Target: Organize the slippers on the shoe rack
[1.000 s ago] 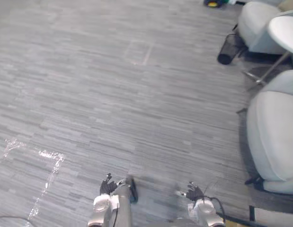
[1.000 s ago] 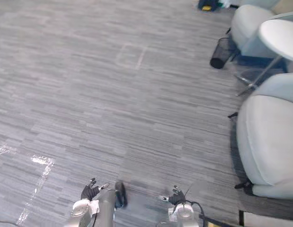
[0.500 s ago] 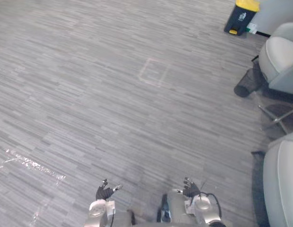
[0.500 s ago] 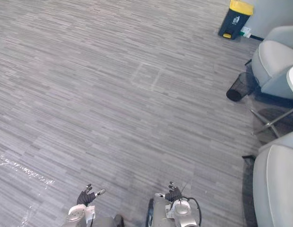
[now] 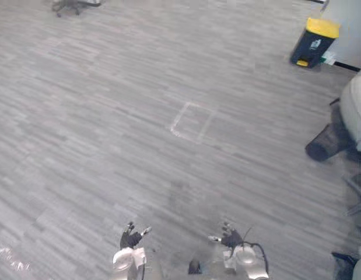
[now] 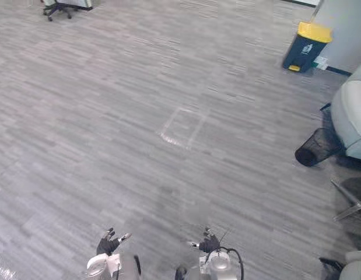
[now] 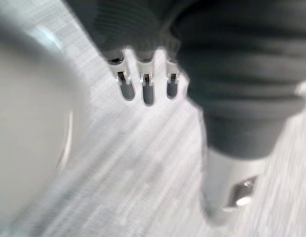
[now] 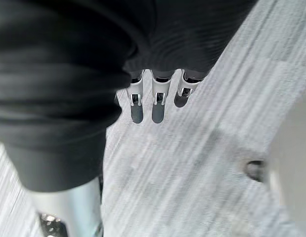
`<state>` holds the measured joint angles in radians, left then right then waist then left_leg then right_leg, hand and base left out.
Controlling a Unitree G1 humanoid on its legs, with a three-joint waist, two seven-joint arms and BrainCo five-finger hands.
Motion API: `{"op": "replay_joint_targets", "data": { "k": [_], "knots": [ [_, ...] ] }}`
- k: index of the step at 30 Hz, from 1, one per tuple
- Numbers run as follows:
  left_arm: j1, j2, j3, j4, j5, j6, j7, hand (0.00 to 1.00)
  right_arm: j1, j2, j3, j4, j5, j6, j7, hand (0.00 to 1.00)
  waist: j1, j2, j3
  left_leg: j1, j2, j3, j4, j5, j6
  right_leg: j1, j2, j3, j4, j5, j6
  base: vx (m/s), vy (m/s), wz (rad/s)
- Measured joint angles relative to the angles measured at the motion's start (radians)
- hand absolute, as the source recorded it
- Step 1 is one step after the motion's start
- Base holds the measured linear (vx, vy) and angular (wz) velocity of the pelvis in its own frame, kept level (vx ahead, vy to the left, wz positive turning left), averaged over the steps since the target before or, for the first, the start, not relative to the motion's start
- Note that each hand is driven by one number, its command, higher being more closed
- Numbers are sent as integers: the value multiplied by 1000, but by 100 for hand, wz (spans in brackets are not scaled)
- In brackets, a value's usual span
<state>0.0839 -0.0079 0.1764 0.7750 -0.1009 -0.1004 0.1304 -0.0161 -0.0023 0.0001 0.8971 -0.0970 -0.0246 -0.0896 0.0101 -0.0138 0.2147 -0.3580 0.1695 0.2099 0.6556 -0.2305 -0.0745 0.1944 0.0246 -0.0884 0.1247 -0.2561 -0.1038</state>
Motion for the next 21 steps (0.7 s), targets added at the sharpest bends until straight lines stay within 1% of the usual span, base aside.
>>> {"op": "replay_joint_targets", "data": {
  "k": [1, 2, 3, 4, 5, 6, 7, 8, 9, 10, 11, 12, 13, 14, 15, 16, 17, 18, 19, 20, 21],
  "knots": [
    [-2, -1, -1, 2, -1, -1, 0, 0, -8, -8, -5, 9, -1, -1, 0, 0, 5, 1, -1, -4, -42, -12, -202, 62, -4, 32, -19, 15, -22, -2, 3, 605, 183, -81],
    [0, -2, -6, 4, -1, 0, 0, 0, -13, -16, -7, 23, -1, -4, -1, 0, 16, 11, -7, -2, -63, -32, -325, 186, -4, 61, -22, 42, -46, -5, 8, 633, 213, -91],
    [-4, 6, -15, 15, -1, -1, 0, 0, -15, -20, -4, 38, -5, -1, -2, 0, 40, -2, -13, 13, -84, -20, -337, 235, 42, 82, -44, 79, -63, 3, 42, 798, 237, -48],
    [-25, 15, -21, 28, 0, 0, 0, 0, -11, -19, -1, 38, -12, -4, 0, 0, 22, -16, -26, 16, -114, -26, -338, 223, 74, 79, -75, 67, -50, 32, 90, 799, 245, -5],
    [-36, 22, -22, 35, -1, -1, 0, 0, -3, -19, -1, 46, -18, -3, 1, 0, 10, -18, -28, 12, -122, -25, -310, 202, 102, 54, -86, 77, 18, 47, 115, 651, 202, 38],
    [-32, 29, -37, 42, 0, 0, -1, 0, 1, -15, -1, 48, -21, -3, 2, 0, 7, -24, -32, 24, -133, -20, -286, 171, 121, -2, -91, 106, 154, 61, 137, 607, 217, 21],
    [-21, 31, -48, 44, 0, 2, -2, 0, 2, -11, -8, 56, -22, -5, 2, 0, 6, -29, -34, 63, -147, -17, -288, 137, 133, -43, -98, 119, 284, 97, 170, 494, 161, 10],
    [-11, 31, -56, 47, 0, 3, -2, 0, 4, -10, -18, 64, -22, -4, 2, 0, -1, -32, -35, 104, -158, -17, -294, 103, 133, -81, -104, 127, 418, 148, 232, 641, 178, 4],
    [-8, 33, -68, 52, 0, 4, -2, 0, 9, -9, -28, 64, -22, -4, 2, 0, -2, -33, -34, 166, -167, -21, -311, 53, 128, -146, -110, 149, 608, 218, 319, 740, 151, 3],
    [-11, 41, -84, 73, 1, 10, -2, 0, 11, -7, -28, 63, -22, -5, 5, 0, -5, -39, -23, 245, -181, -20, -323, 20, 132, -229, -122, 148, 831, 189, 313, 707, 118, -5],
    [-12, 45, -88, 83, 1, 17, -2, 0, 12, -10, -29, 55, -22, -6, 8, 0, -8, -36, -21, 299, -184, -18, -346, 9, 136, -281, -130, 125, 932, 148, 256, 535, 62, -9],
    [-16, 45, -88, 81, 1, 20, -1, 0, 12, -16, -28, 44, -22, -10, 8, 0, -16, -27, -18, 371, -178, -19, -389, 1, 139, -346, -131, 82, 991, 101, 191, 504, 11, -8],
    [-23, 45, -89, 82, 1, 20, -2, 0, 12, -25, -27, 20, -22, -17, 8, 0, -21, -8, -6, 459, -153, -28, -448, -4, 139, -409, -114, 24, 961, 47, 142, 502, -7, -2],
    [-25, 46, -88, 82, 1, 20, -2, 0, 12, -28, -28, 13, -22, -20, 7, 0, -24, 1, 1, 495, -141, -29, -471, -5, 139, -440, -102, 1, 918, 20, 130, 602, -54, 14],
    [-34, 46, -88, 82, 1, 19, -2, 0, 12, -29, -29, 5, -22, -24, 7, 0, -29, 3, 2, 527, -123, -30, -487, -6, 140, -489, -91, -25, 830, -6, 127, 392, -81, 26],
    [-40, 45, -89, 82, 1, 19, -2, 0, 13, -31, -29, -6, -22, -25, 7, 0, -35, 1, 1, 551, -107, -33, -499, -10, 139, -527, -83, -42, 713, -8, 130, 603, -167, 58],
    [-47, 47, -108, 82, 3, 19, -2, 0, 12, -37, -29, -7, -21, -25, 7, 0, -56, -7, -1, 590, -83, -42, -523, -27, 119, -563, -79, -56, 401, 63, 154, 523, -169, 56],
    [-47, 49, -117, 82, 3, 19, -2, 0, 14, -36, -28, -7, -18, -25, 7, 0, -60, -13, -4, 600, -86, -44, -533, -33, 110, -561, -81, -57, 323, 90, 156, 538, -189, 56],
    [-43, 58, -131, 83, 7, 19, -2, 0, 18, -35, -27, -3, -19, -23, 6, 0, -66, -35, -12, 628, -102, -55, -561, -44, 91, -561, -100, -54, 170, 149, 168, 706, -321, 21],
    [-45, 58, -147, 123, 23, 20, -5, 0, 10, -45, -31, 16, -18, -22, 7, 0, -70, -41, -23, 698, -95, -84, -570, -65, 58, -572, -93, -37, 216, 301, 113, 595, -278, 9],
    [-45, 53, -146, 131, 24, 21, -5, 0, 10, -47, -30, 18, -20, -22, 6, 0, -70, -32, -28, 695, -87, -86, -560, -64, 59, -580, -86, -36, 240, 278, 104, 715, -332, -9]
  ]
}}
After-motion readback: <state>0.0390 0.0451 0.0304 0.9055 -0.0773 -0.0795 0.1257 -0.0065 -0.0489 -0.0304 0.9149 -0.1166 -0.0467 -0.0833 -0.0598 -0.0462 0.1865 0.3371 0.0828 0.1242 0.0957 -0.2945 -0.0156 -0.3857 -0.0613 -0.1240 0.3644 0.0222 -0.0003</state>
